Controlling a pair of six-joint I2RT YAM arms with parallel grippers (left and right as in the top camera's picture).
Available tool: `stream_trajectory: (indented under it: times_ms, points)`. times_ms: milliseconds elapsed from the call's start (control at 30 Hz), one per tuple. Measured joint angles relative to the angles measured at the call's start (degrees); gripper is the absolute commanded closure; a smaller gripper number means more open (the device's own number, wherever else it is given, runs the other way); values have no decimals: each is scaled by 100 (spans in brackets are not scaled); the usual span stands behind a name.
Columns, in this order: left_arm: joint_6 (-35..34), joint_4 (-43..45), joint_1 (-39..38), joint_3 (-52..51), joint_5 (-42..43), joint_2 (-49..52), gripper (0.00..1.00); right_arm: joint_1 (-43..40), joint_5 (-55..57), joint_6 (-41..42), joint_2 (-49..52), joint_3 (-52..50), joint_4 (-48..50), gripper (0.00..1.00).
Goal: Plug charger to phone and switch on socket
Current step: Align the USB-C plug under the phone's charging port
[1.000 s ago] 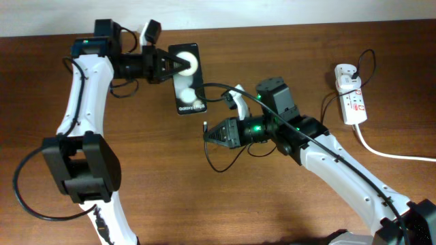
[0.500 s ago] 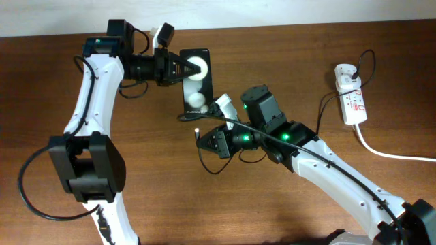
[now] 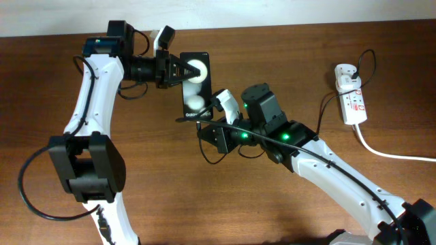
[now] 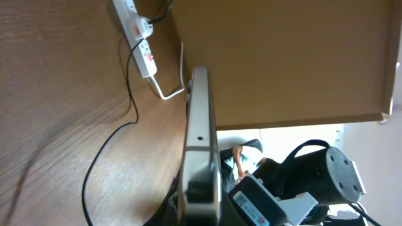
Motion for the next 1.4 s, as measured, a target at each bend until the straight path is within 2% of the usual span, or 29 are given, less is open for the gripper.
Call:
stream_trajectory:
  times_ms: [1400]
  points:
    - [0, 393, -92, 0, -94, 0, 100, 0, 28, 144, 0, 0, -46, 96]
